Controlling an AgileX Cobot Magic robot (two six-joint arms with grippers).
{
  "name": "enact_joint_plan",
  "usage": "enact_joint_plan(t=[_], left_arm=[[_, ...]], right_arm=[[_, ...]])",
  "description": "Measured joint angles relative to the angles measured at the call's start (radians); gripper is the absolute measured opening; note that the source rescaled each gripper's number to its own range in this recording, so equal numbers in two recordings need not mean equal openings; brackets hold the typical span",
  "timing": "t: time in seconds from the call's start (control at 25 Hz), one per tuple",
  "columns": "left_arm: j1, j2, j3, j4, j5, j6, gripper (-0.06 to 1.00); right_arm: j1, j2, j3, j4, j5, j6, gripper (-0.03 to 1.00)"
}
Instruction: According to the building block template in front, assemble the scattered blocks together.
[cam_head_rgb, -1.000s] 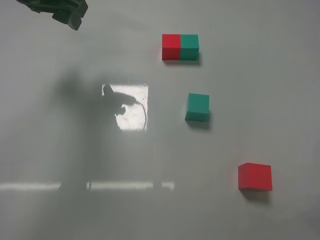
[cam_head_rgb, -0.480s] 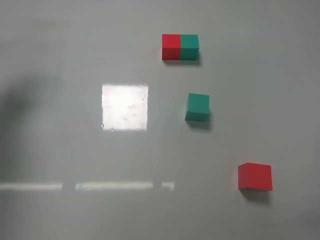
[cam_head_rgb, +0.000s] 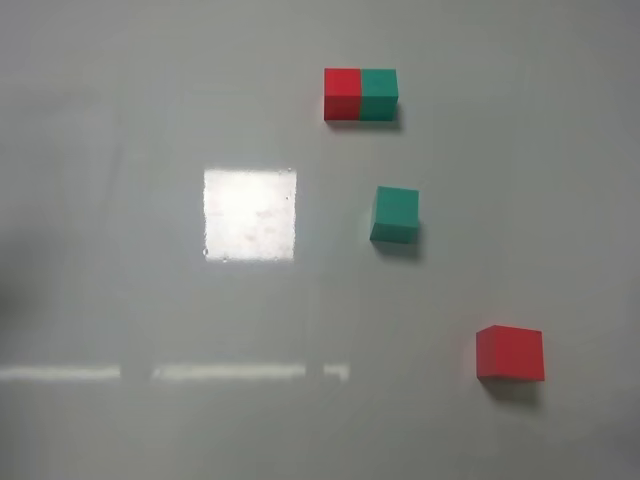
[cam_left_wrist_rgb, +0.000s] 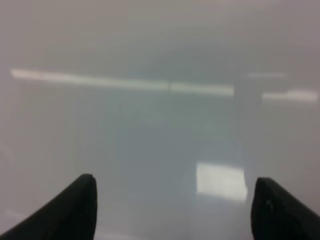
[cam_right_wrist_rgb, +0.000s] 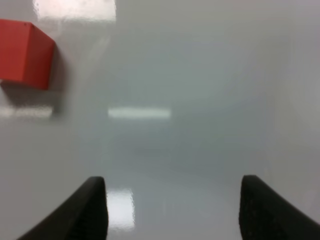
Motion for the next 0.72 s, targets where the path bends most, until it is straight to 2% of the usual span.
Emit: enact_joint_plan(t=[0.24,0.4,0.6,0.72], left_arm=[[0.000,-0.257,0.212,-0.022,0.023,0.009,0.67],[0.000,-0.422,0.349,-0.052,0.055,0.009,0.61],[0.000,-0.602,0.523,-0.134,0.058,0.037,0.58],[-0.016,-0.671,0.607,-0.155,0.053,0.053,0.58]], right_arm=[[0.000,0.000,0.000,0.000,0.000,0.000,0.34],[0.000,0.000,0.000,0.000,0.000,0.000,0.34],[0.000,0.000,0.000,0.000,0.000,0.000,0.34],[0.000,0.000,0.000,0.000,0.000,0.000,0.34]])
